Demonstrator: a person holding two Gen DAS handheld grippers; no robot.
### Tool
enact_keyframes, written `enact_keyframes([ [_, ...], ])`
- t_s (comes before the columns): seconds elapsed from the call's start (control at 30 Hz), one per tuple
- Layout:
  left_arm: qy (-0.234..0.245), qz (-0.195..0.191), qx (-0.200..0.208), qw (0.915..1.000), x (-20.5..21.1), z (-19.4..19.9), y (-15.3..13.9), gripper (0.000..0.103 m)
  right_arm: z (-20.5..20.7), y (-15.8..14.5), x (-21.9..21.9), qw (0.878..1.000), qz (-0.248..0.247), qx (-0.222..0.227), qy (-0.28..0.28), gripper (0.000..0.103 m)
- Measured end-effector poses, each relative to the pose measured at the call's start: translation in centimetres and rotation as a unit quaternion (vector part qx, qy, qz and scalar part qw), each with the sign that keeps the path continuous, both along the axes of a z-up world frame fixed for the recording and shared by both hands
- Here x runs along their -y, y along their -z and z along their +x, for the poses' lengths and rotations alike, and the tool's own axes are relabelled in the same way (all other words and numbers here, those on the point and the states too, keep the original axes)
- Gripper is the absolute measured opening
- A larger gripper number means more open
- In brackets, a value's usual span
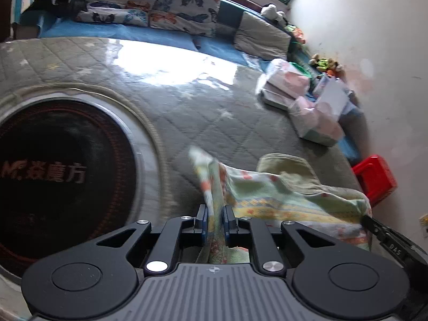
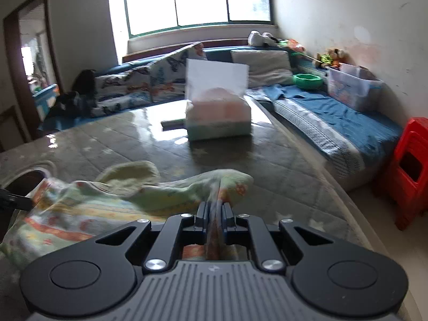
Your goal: Fold clothes
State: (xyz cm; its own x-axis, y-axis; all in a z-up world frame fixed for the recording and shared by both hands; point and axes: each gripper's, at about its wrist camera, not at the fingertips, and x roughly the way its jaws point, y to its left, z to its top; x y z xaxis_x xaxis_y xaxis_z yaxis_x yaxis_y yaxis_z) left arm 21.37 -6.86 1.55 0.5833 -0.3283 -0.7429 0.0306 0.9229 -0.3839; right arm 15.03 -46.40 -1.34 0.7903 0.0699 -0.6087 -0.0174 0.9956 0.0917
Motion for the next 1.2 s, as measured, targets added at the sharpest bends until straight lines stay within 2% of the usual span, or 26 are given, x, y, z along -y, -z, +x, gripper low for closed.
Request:
enact_keyframes([
  [0.17,-0.008,-0.001,0.004,1.0,-0.9,0.0,-0.4,0.014,0.3,-0.2,0.6,1.0,0.001,-0.005,0.001,0.011],
  [0.47,0.061,-0.019,0.021,0.9978,3.3,1.0,-1.6,0.013,2.0,-0.7,-1.9,0.998,0.024,-0.01,-0.061,0.011],
  [0.87,0.082,-0.018,-0.01,0.9964,6.5,4.8,1.1,0.013,5.3,2.0,-4.8,0.994,0.028,-0.045,-0.09,0.011],
  [1.1,0.08,-0.007,-0.02,0.9965,6.8,5.5,2.0,0.014,5.9,2.1,-5.1,0.995,0.022,-0.04,-0.088,0.012],
  [1.13,0.08,-0.007,-0.02,0.9966,6.8,5.4,2.0,0.015,5.8,2.0,-5.1,0.995,0.02,-0.038,-0.089,0.013],
  [1.2,0.08,-0.003,-0.017,0.9967,6.8,5.2,1.7,0.023,5.4,1.5,-5.1,0.995,0.02,-0.033,-0.091,0.02],
])
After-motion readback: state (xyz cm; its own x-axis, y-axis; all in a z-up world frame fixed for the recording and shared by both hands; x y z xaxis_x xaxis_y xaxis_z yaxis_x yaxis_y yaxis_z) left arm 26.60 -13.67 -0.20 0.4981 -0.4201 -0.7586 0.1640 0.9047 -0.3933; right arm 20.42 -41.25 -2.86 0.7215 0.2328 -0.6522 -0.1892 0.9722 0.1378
